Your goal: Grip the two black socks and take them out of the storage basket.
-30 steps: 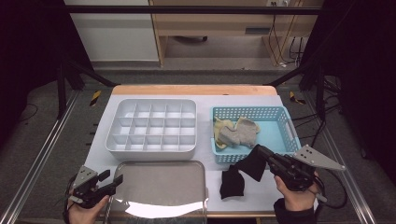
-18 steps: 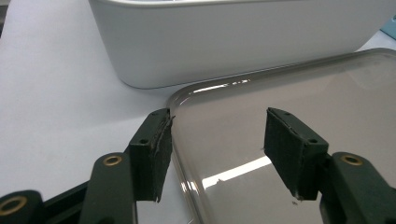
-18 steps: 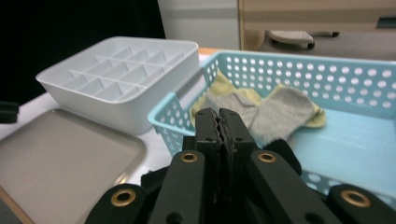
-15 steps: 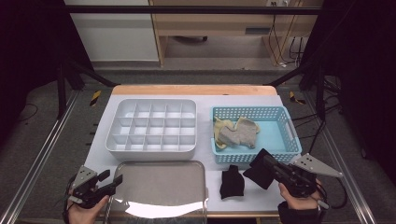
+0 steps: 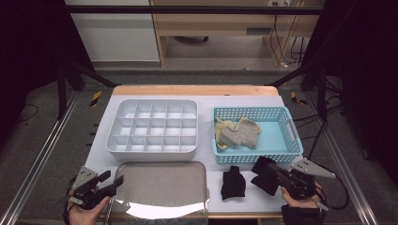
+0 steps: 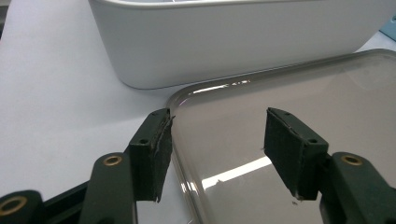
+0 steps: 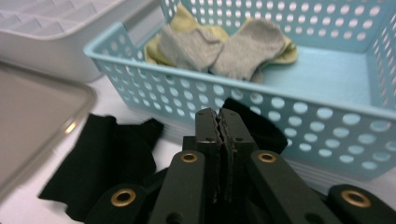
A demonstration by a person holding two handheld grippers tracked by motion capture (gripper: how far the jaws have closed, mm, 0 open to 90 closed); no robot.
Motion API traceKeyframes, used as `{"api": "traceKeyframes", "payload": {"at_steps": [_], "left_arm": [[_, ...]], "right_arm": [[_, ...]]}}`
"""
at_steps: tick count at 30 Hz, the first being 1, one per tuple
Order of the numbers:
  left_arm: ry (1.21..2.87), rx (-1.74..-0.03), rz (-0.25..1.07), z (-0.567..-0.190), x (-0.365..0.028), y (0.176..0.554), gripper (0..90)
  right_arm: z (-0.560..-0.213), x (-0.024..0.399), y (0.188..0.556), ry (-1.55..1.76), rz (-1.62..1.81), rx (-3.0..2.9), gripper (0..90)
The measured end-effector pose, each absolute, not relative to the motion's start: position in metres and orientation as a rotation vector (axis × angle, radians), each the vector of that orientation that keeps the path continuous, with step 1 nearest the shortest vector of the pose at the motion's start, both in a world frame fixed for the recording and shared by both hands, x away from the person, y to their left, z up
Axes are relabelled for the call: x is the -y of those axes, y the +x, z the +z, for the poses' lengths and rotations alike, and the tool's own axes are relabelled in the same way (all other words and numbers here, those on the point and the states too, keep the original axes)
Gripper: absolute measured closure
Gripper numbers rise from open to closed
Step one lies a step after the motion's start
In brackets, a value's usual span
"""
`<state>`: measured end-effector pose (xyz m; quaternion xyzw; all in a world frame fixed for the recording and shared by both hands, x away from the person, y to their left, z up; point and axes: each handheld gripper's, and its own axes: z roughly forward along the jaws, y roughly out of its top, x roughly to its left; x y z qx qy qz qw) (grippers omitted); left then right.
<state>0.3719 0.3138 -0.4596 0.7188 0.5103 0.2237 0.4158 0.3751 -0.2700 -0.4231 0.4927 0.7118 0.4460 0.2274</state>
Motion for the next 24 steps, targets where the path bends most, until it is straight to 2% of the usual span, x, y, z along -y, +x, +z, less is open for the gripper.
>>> {"api": "traceKeyframes", "payload": {"at_steps": [13, 16, 19, 24], "left_arm": [[1.810, -1.267, 0.595, -0.460, -0.312, 0.371, 44.3], [1.807, -1.265, 0.607, -0.460, -0.311, 0.371, 45.7], [1.800, -1.268, 0.597, -0.460, -0.312, 0.371, 48.3], [1.794, -1.268, 0.596, -0.459, -0.313, 0.371, 48.2]], "right_arm": [[-0.466, 0.275, 0.394, 1.458, 1.087, -2.013, 84.2], [-0.467, 0.274, 0.394, 1.455, 1.086, -2.013, 81.1], [-0.457, 0.274, 0.391, 1.417, 1.122, -1.965, 73.8], [-0.442, 0.270, 0.383, 1.356, 1.179, -1.918, 70.7]]}}
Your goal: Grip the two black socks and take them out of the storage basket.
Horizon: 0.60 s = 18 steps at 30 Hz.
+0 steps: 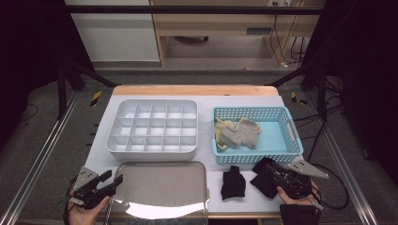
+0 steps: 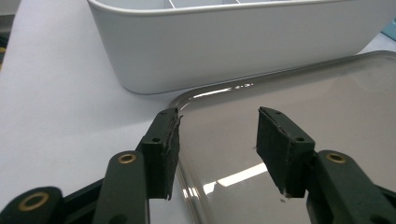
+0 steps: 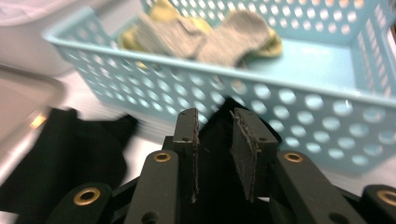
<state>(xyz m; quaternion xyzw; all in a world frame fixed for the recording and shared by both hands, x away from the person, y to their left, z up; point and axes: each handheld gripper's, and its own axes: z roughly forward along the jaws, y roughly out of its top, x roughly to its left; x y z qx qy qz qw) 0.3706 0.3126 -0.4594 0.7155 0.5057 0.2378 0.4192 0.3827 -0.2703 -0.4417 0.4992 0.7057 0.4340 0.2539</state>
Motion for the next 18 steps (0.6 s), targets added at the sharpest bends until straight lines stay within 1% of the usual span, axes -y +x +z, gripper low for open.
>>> {"api": "traceKeyframes", "payload": {"at_steps": [2, 3, 10, 14, 18], "left_arm": [[1.791, -1.274, 0.599, -0.459, -0.313, 0.370, 47.7], [1.791, -1.279, 0.598, -0.459, -0.313, 0.370, 47.8], [1.778, -1.286, 0.601, -0.457, -0.315, 0.369, 48.2], [1.773, -1.288, 0.609, -0.457, -0.315, 0.369, 47.9], [1.765, -1.302, 0.613, -0.457, -0.316, 0.370, 46.5]], "right_arm": [[-0.436, 0.265, 0.379, 1.321, 1.214, -1.920, 70.6], [-0.432, 0.255, 0.377, 1.294, 1.243, -1.946, 70.6], [-0.428, 0.216, 0.372, 1.181, 1.312, -2.065, 70.8], [-0.435, 0.193, 0.372, 1.141, 1.314, -2.150, 70.8], [-0.449, 0.173, 0.373, 1.138, 1.280, -2.239, 70.7]]}}
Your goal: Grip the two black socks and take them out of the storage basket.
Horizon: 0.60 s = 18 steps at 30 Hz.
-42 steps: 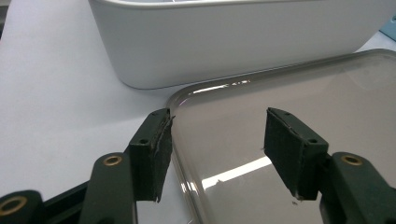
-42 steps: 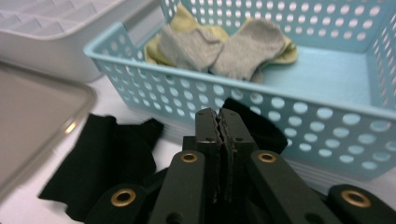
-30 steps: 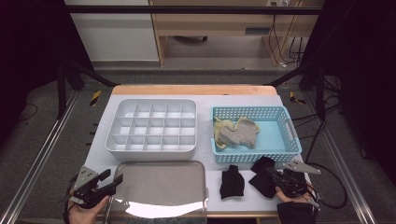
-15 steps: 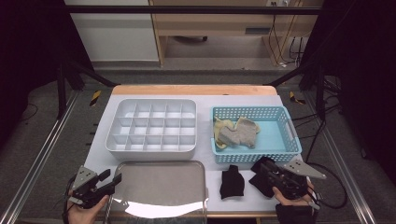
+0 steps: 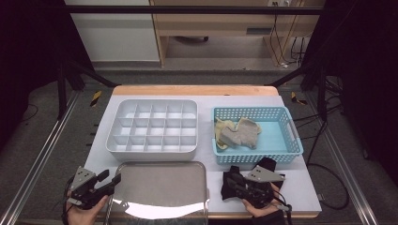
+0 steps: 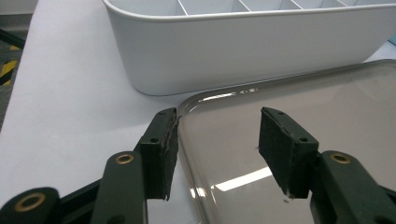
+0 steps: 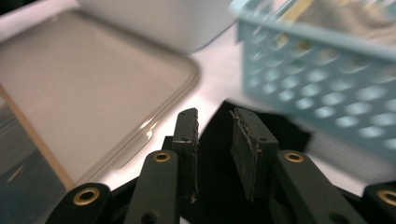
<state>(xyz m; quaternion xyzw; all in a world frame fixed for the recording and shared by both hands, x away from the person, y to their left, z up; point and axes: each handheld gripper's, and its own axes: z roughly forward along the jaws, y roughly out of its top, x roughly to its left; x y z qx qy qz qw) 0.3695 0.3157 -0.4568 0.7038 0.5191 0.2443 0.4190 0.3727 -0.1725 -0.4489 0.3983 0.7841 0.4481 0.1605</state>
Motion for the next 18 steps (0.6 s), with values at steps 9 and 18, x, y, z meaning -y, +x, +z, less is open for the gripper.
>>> {"api": "traceKeyframes", "payload": {"at_steps": [9, 18], "left_arm": [[1.766, -1.305, 0.607, -0.457, -0.316, 0.369, 45.9], [1.762, -1.308, 0.601, -0.456, -0.316, 0.369, 46.0]], "right_arm": [[-0.475, 0.150, 0.376, 1.149, 1.166, -2.326, 63.1], [-0.483, 0.151, 0.377, 1.166, 1.118, -2.343, 85.9]]}}
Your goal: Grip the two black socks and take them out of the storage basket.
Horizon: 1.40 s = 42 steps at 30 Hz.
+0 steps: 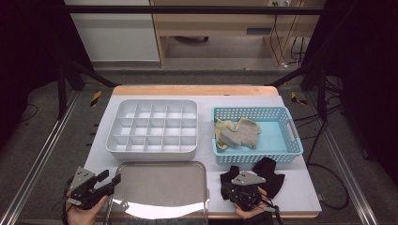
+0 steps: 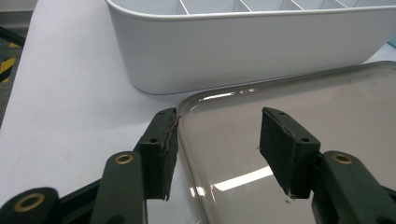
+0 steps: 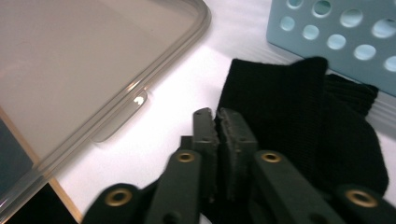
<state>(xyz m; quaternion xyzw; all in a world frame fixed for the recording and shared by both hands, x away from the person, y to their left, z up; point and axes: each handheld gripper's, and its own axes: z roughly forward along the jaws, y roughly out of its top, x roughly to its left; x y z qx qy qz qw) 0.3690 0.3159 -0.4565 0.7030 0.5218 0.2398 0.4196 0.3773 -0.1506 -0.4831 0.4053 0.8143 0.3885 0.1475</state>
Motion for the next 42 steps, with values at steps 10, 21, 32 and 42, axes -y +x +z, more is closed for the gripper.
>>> {"api": "traceKeyframes", "payload": {"at_steps": [10, 21, 32, 42], "left_arm": [[1.757, -1.313, 0.595, -0.456, -0.316, 0.369, 46.0], [1.766, -1.315, 0.597, -0.457, -0.316, 0.369, 46.0], [1.763, -1.321, 0.591, -0.457, -0.317, 0.371, 46.0], [1.750, -1.320, 0.579, -0.457, -0.318, 0.371, 46.1]], "right_arm": [[-0.463, 0.173, 0.373, 1.207, 1.263, -2.245, 87.7], [-0.464, 0.217, 0.380, 1.367, 1.108, -2.128, 86.9], [-0.437, 0.202, 0.372, 1.228, 1.219, -2.076, 75.6], [-0.470, 0.166, 0.389, 1.226, 1.092, -2.226, 68.3]]}}
